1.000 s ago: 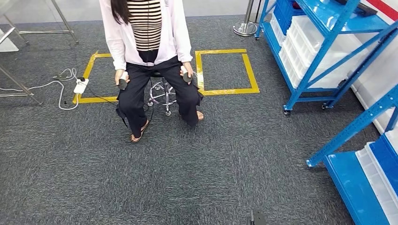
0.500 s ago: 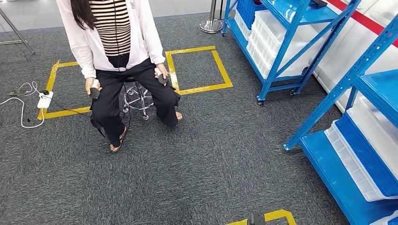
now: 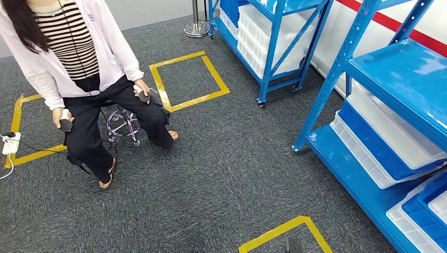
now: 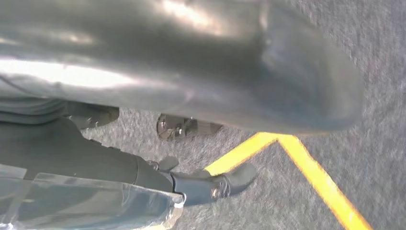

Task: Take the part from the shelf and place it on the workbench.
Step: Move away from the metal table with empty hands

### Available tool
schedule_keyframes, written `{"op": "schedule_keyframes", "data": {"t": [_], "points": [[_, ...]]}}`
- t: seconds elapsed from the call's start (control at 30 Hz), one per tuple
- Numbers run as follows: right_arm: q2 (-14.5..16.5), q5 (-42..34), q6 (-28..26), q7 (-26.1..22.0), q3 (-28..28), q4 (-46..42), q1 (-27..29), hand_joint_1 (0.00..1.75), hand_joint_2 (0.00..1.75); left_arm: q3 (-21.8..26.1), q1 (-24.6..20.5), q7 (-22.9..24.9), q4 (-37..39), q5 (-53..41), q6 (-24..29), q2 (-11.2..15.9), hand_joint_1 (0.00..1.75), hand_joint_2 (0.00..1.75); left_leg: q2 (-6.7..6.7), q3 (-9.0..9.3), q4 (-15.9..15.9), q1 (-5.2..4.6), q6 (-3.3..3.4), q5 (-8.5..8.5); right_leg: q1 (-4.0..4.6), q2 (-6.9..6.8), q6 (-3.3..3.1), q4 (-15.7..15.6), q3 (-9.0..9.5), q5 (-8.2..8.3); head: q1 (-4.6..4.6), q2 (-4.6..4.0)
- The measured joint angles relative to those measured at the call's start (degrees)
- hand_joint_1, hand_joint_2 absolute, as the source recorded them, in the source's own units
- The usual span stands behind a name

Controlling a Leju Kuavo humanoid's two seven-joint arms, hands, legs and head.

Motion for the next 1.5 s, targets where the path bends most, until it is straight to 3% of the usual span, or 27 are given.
{"op": "schedule_keyframes", "data": {"t": [0.07, 0.1, 0.13, 0.2, 0.27, 0.33, 0.4, 0.43, 0.5, 0.57, 0.7, 0.73, 0.77, 0.83, 0.87, 0.9, 0.93, 1.0, 1.07, 1.1, 1.13, 1.17, 1.23, 1.3, 1.37, 1.43, 1.5], "points": [[0.01, 0.00, -0.01, 0.02, -0.02, 0.02, -0.02, 0.00, 0.00, 0.01, 0.17, 0.05, 0.00, -0.04, 0.02, 0.02, 0.00, 0.00, -1.98, -3.67, 7.43, -0.02, -0.05, -3.40, 0.26, 1.42, -0.36, 0.05, -0.05, 0.14, -0.20, 0.00], [0.01, 0.00, -0.01, 0.05, -0.03, 0.03, 0.05, 0.00, 0.00, 0.01, 0.23, 0.10, 0.00, -0.07, 0.03, 0.03, 0.00, 0.00, -2.25, -5.06, 9.79, -0.03, -0.04, -3.90, 0.40, 2.18, -0.39, 0.07, -0.05, 0.15, -0.22, 0.00], [0.01, 0.00, -0.01, 0.09, -0.05, 0.05, 0.12, 0.00, 0.00, 0.01, 0.25, 0.16, 0.00, -0.07, 0.04, 0.03, 0.00, 0.00, -2.37, -5.66, 10.29, -0.02, 0.03, -3.27, 0.48, 2.95, -0.39, 0.12, -0.02, 0.14, -0.22, 0.00], [-0.03, 0.00, -0.02, 0.13, -0.09, 0.08, 0.20, 0.00, 0.00, 0.00, 0.24, 0.24, 0.00, -0.08, 0.04, 0.04, 0.00, 0.00, -2.89, -3.70, 4.85, 0.05, 0.25, 0.93, 0.50, 4.52, -0.37, 0.31, 0.06, 0.13, -0.23, 0.00], [-0.02, 0.03, -0.07, 0.13, -0.10, 0.09, 0.16, 0.00, 0.00, 0.00, 0.19, 0.27, 0.01, -0.12, 0.04, 0.07, 0.00, 0.00, -4.77, -0.73, -2.25, 0.16, 0.48, 4.30, 0.63, 5.83, -0.16, 0.60, -0.10, 0.06, -0.21, 0.00], [-0.04, 0.06, -0.13, 0.14, -0.10, 0.09, 0.21, 0.00, 0.00, 0.00, 0.03, 0.30, 0.01, -0.19, 0.04, 0.10, 0.00, 0.00, -5.67, 0.19, -4.73, -0.10, 0.86, 4.95, 0.82, 6.60, 0.39, 0.62, -0.62, 0.11, -0.16, 0.00], [-0.09, 0.13, -0.19, 0.15, -0.10, 0.11, 0.30, 0.00, 0.00, -0.01, -0.11, 0.32, 0.00, -0.23, 0.04, 0.07, 0.00, 0.00, -4.63, 0.20, -5.11, -0.43, 1.63, 5.35, 0.86, 7.07, 1.15, 0.47, -1.24, 0.29, -0.17, 0.00], [-0.11, 0.17, -0.24, 0.15, -0.10, 0.12, 0.32, 0.00, 0.00, -0.01, -0.12, 0.32, 0.00, -0.23, 0.04, 0.02, 0.00, 0.00, -4.15, 0.27, -5.41, -0.46, 2.07, 5.60, 0.84, 6.57, 1.43, 0.73, -1.50, 0.18, -0.17, 0.00], [-0.11, 0.29, -0.36, 0.18, -0.10, 0.13, 0.22, 0.00, 0.00, -0.01, -0.11, 0.32, 0.00, -0.24, 0.03, -0.04, 0.00, 0.00, -2.93, 0.37, -6.01, -0.34, 2.93, 6.05, 0.83, 4.04, 1.54, 3.82, -3.03, -1.64, 0.03, 0.00], [-0.10, 0.37, -0.42, 0.20, -0.10, 0.13, 0.11, 0.00, 0.00, -0.01, -0.07, 0.32, 0.00, -0.24, 0.02, -0.03, 0.00, 0.00, -2.24, 0.35, -6.10, -0.39, 3.25, 6.12, 0.75, 2.16, 1.41, 7.00, -4.65, -3.57, 0.19, 0.00], [-0.10, 0.38, -0.42, 0.20, -0.10, 0.13, 0.08, 0.00, 0.00, -0.01, -0.05, 0.32, 0.00, -0.24, 0.02, -0.03, 0.00, 0.00, -2.11, 0.34, -6.10, -0.40, 3.25, 6.11, 0.73, 2.04, 1.39, 7.81, -5.04, -3.98, 0.20, 0.00], [-0.11, 0.38, -0.44, 0.23, -0.10, 0.14, 0.10, 0.00, 0.00, -0.01, -0.01, 0.34, 0.01, -0.24, 0.02, -0.03, 0.00, 0.00, -1.54, 0.28, -6.09, -0.42, 3.25, 6.11, 0.66, 1.92, 1.53, 10.53, -6.35, -4.95, 0.22, 0.00], [-0.16, 0.42, -0.40, 0.31, -0.10, 0.15, 0.14, 0.00, 0.00, -0.01, 0.00, 0.38, 0.01, -0.24, 0.00, -0.04, 0.00, 0.00, -0.37, 0.26, -6.08, -0.44, 3.18, 6.06, 0.50, 1.35, 2.12, 10.07, -5.83, -4.71, 0.26, 0.00], [-0.26, 0.56, -0.20, 0.49, -0.10, 0.17, 0.12, 0.00, 0.00, 0.00, 0.05, 0.49, 0.02, -0.21, -0.03, -0.07, 0.00, 0.00, 2.78, 0.61, -6.01, -0.69, 2.33, 5.65, 0.55, -1.29, 2.60, 6.10, -3.28, -3.06, 0.28, 0.00], [-0.33, 0.58, -0.06, 0.55, -0.10, 0.17, 0.14, 0.00, 0.00, 0.00, 0.00, 0.52, 0.02, -0.17, -0.06, -0.10, 0.00, 0.00, 4.05, 0.97, -6.03, -0.74, 1.78, 5.42, 0.71, -2.27, 2.55, 1.55, -0.88, -1.33, 0.27, 0.00], [-0.38, 0.55, 0.02, 0.57, -0.10, 0.18, 0.16, 0.00, 0.00, 0.00, -0.06, 0.52, 0.02, -0.13, -0.07, -0.14, 0.00, 0.00, 4.86, 1.35, -6.08, -0.79, 1.20, 5.19, 0.90, -2.64, 1.94, 0.11, -0.27, -0.78, 0.26, 0.00], [-0.42, 0.47, 0.03, 0.56, -0.10, 0.19, 0.26, 0.00, 0.00, 0.01, -0.13, 0.49, 0.01, -0.09, -0.09, -0.18, 0.00, 0.00, 4.90, 1.56, -5.98, -0.57, 0.79, 4.95, 0.59, -1.96, 1.50, 0.01, -0.15, -0.65, 0.22, 0.00], [-0.46, 0.31, 0.03, 0.49, -0.11, 0.20, 0.33, 0.00, 0.00, 0.01, -0.12, 0.41, 0.01, -0.07, -0.12, -0.22, 0.00, 0.00, 2.63, 0.95, -3.64, -0.22, 0.11, 2.97, 0.01, -0.61, 0.55, -0.24, 0.21, -0.31, 0.03, 0.00], [-0.38, 0.11, 0.02, 0.38, -0.13, 0.20, 0.31, 0.00, 0.00, 0.01, 0.12, 0.34, 0.02, -0.11, -0.18, -0.21, 0.00, 0.00, -0.88, -1.95, 3.05, -0.08, -0.22, -0.95, -0.09, 0.81, -0.19, -0.26, 0.26, -0.02, -0.28, 0.00], [-0.33, -0.04, 0.02, 0.34, -0.14, 0.21, 0.38, 0.00, 0.00, 0.01, 0.28, 0.32, 0.02, -0.16, -0.20, -0.20, 0.00, 0.00, -1.82, -3.82, 6.91, -0.08, -0.29, -2.63, 0.03, 1.59, -0.41, -0.23, 0.21, 0.06, -0.36, 0.00], [-0.29, -0.17, 0.02, 0.30, -0.16, 0.23, 0.51, 0.00, 0.00, 0.01, 0.39, 0.32, 0.02, -0.26, -0.21, -0.19, 0.00, 0.00, -2.23, -5.21, 9.43, -0.07, -0.34, -3.23, 0.13, 2.42, -0.46, -0.21, 0.20, 0.07, -0.37, 0.00], [-0.28, -0.32, 0.02, 0.23, -0.20, 0.25, 0.67, 0.00, 0.00, 0.01, 0.46, 0.33, 0.03, -0.36, -0.21, -0.19, 0.00, 0.00, -2.39, -5.79, 10.01, -0.06, -0.32, -2.64, 0.20, 3.26, -0.48, -0.17, 0.23, 0.08, -0.39, 0.00], [-0.31, -0.59, 0.02, 0.04, -0.40, 0.28, 0.90, 0.00, 0.00, -0.02, 0.53, 0.33, 0.04, -0.61, -0.18, -0.19, 0.00, 0.00, -2.93, -4.01, 4.89, 0.02, -0.10, 1.41, 0.24, 4.94, -0.46, -0.11, 0.36, 0.07, -0.39, 0.00], [-0.29, -0.78, 0.02, -0.13, -0.67, 0.28, 0.95, 0.00, 0.00, -0.04, 0.53, 0.33, 0.04, -0.90, -0.15, -0.18, 0.00, 0.00, -5.13, -0.97, -2.50, 0.19, 0.30, 4.93, 0.41, 6.37, -0.29, 0.01, 0.30, 0.00, -0.38, 0.00], [-0.27, -0.89, 0.00, -0.26, -0.93, 0.28, 1.05, 0.00, 0.00, -0.10, 0.44, 0.37, 0.04, -1.16, -0.15, -0.17, 0.00, 0.00, -6.36, 0.25, -5.55, 0.05, 0.70, 5.67, 0.56, 7.43, 0.31, 0.03, -0.14, 0.02, -0.36, 0.00], [-0.32, -0.98, -0.07, -0.42, -1.22, 0.31, 1.38, 0.00, 0.00, -0.31, 0.29, 0.41, 0.05, -1.27, -0.30, -0.27, 0.00, 0.00, -5.26, 0.48, -6.12, -0.16, 1.38, 5.89, 0.56, 8.17, 1.19, -0.13, -0.73, 0.16, -0.37, 0.00], [-0.37, -1.10, -0.14, -0.56, -1.43, 0.34, 1.62, 0.00, 0.00, -0.53, 0.24, 0.43, 0.05, -1.33, -0.49, -0.41, 0.00, 0.00, -3.96, 0.91, -7.05, -0.09, 2.30, 6.38, 0.63, 6.24, 1.57, 1.50, -1.79, -0.80, -0.19, 0.00]]}}
